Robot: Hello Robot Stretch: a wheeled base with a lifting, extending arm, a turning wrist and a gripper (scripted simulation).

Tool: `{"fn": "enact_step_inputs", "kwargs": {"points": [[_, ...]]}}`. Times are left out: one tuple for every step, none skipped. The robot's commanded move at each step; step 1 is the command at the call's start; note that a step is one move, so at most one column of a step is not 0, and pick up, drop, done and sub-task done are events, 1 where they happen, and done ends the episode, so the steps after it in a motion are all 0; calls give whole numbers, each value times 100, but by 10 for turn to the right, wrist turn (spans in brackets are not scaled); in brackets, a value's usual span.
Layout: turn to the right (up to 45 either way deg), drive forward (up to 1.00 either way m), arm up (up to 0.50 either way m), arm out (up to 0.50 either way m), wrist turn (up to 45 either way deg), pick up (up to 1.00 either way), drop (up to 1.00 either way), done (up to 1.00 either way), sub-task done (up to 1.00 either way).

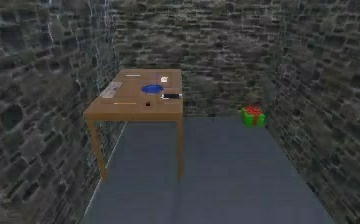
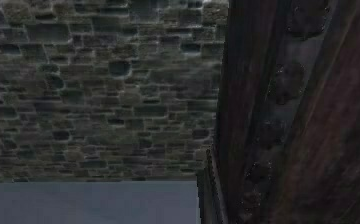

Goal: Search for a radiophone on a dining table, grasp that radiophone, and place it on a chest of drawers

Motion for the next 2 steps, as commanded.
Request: {"fn": "enact_step_inputs", "kwargs": {"points": [[150,0,0,0,0,0,0,0,0],[0,50,0,0,0,0,0,0,0]]}}
